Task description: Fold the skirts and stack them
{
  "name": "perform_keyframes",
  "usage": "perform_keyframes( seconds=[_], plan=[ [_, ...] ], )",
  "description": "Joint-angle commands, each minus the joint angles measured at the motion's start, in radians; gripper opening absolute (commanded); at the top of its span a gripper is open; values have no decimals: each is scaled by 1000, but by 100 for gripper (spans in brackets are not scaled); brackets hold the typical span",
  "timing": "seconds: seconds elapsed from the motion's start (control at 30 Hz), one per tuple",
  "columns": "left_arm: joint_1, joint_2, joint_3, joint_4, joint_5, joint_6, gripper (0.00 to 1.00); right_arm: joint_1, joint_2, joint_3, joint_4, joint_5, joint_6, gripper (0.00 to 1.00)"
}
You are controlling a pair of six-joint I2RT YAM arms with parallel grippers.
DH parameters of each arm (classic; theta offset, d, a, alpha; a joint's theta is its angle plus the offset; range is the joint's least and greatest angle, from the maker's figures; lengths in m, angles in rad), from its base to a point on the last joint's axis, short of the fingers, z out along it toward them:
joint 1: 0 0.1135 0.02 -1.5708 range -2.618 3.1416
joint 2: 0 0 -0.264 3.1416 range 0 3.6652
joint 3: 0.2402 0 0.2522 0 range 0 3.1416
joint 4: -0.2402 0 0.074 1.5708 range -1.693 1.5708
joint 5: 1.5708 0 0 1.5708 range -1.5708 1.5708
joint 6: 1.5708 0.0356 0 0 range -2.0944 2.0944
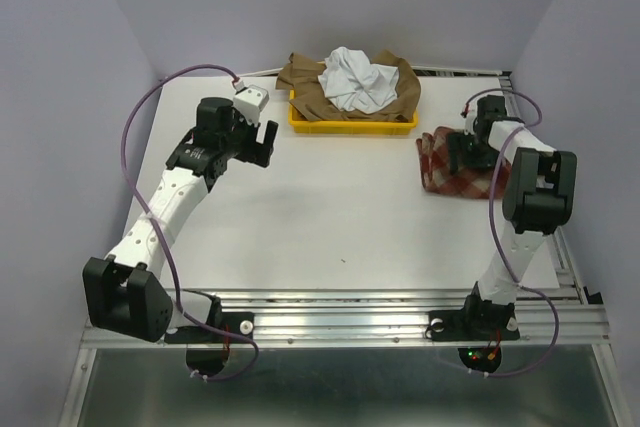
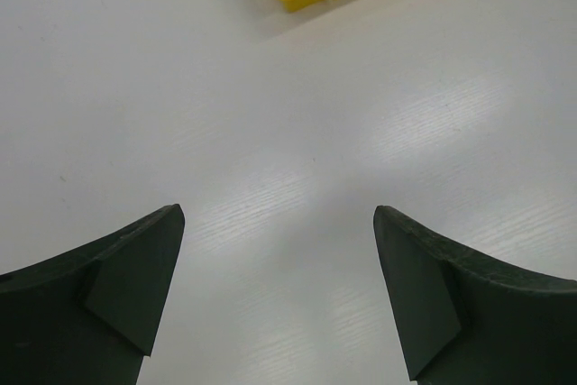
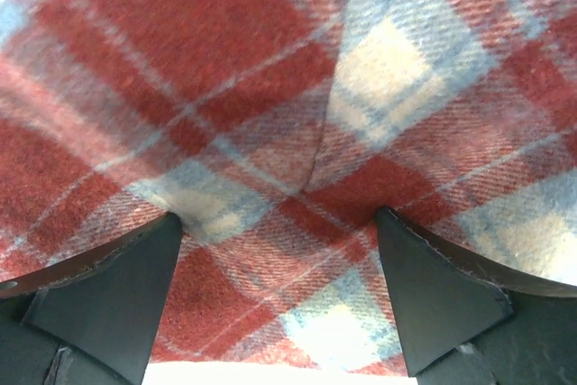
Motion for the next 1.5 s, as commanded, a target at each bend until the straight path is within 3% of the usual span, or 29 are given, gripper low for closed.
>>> perform_keyframes(
  seconds=[0.0, 0.43, 0.67, 0.8, 1.07, 1.27, 1.47],
  plan=[
    [7, 16, 46, 36, 59, 10, 99, -38, 250, 148, 22, 48, -119, 94],
    [16, 107, 38, 63, 102, 7, 99, -38, 685, 780, -7, -24, -134, 95],
    [25, 124, 49, 60, 121, 9, 99, -38, 701, 859, 54, -12, -145, 96],
    [28, 110, 55, 59, 124, 10, 99, -38, 626, 908, 68, -9, -133, 100],
    [71, 18, 46, 76, 171, 24, 99, -38, 295, 859, 41, -88, -93, 100],
    [142, -114, -29, 70, 243, 36, 99, -38, -15, 649, -10, -208, -108, 100],
    [153, -246, -45, -50, 301, 78, 99, -38, -244, 398, -120, -452, -61, 100]
  ],
)
